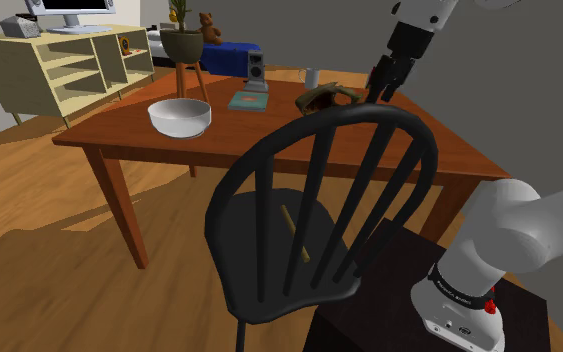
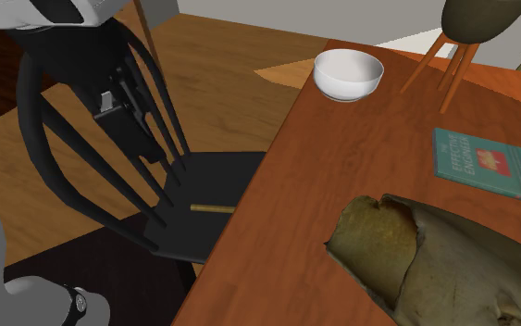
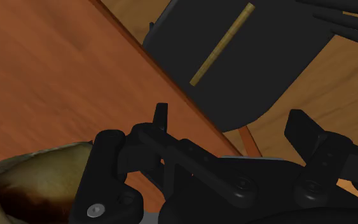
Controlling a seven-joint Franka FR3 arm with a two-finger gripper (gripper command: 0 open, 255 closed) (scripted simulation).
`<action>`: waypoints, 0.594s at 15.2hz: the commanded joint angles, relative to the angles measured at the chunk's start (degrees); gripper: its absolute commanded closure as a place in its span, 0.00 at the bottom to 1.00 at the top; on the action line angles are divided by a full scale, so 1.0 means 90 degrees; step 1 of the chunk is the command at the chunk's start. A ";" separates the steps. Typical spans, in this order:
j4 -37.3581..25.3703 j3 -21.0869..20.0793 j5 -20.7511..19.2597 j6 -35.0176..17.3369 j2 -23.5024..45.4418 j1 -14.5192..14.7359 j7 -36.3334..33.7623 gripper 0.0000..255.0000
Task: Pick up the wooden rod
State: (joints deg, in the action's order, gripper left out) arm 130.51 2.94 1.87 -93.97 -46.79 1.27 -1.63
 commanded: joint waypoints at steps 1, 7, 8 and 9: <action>0.0000 0.0000 0.0000 0.0000 0.0000 0.0000 0.0000 0.00; 0.1041 -0.0584 0.0095 -0.1135 0.0194 -0.0115 -0.0870 0.00; 0.1186 -0.0683 0.0110 -0.1330 0.0264 -0.0130 -0.1019 0.00; 0.1322 -0.0784 0.0126 -0.1527 0.0346 -0.0148 -0.1168 0.00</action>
State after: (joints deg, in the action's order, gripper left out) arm 141.62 -3.36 2.96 -105.85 -44.85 0.20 -10.85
